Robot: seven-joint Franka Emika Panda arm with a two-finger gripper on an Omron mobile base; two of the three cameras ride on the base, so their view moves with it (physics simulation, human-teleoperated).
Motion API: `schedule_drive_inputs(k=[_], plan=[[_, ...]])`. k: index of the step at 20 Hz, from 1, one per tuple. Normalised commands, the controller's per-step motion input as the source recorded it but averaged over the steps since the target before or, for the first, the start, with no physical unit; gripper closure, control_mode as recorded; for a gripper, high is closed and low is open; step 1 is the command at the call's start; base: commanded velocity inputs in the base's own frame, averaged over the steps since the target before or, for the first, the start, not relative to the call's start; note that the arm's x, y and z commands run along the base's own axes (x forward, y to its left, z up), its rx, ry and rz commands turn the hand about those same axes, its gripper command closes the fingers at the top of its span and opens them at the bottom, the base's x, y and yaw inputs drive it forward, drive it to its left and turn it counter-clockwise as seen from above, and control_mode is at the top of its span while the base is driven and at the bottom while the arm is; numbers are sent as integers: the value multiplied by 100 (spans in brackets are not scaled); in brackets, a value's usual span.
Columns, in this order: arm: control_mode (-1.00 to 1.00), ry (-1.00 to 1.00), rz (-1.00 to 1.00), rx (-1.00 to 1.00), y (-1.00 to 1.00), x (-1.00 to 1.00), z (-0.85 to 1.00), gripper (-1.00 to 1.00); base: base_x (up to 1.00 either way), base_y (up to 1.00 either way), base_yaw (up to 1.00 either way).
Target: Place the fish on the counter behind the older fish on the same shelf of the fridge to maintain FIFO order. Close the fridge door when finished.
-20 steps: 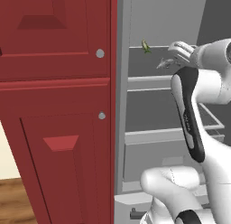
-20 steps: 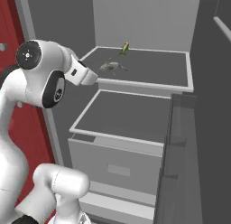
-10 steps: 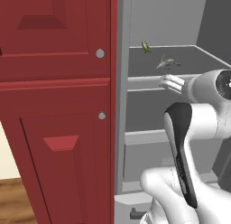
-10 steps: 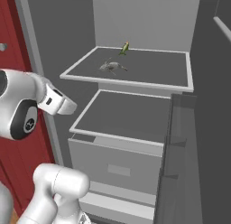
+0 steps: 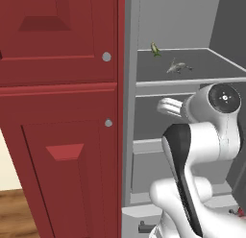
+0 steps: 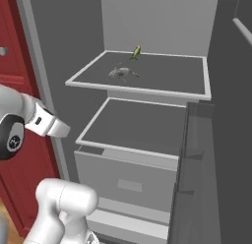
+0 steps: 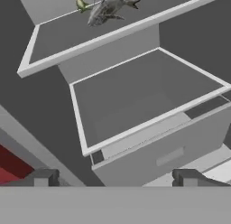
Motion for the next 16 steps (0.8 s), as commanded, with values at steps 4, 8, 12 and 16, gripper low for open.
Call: schedule_drive_inputs(k=[4,8,12,16], plan=[[-100,0,-2,0,3,-100,-18,-100,0,0,0],[100,0,0,0,0,0,0,-100,-100,32,-6],[100,0,0,0,0,0,0,-100,-100,30,-4],[100,0,0,0,0,0,0,-100,-100,9,-1]])
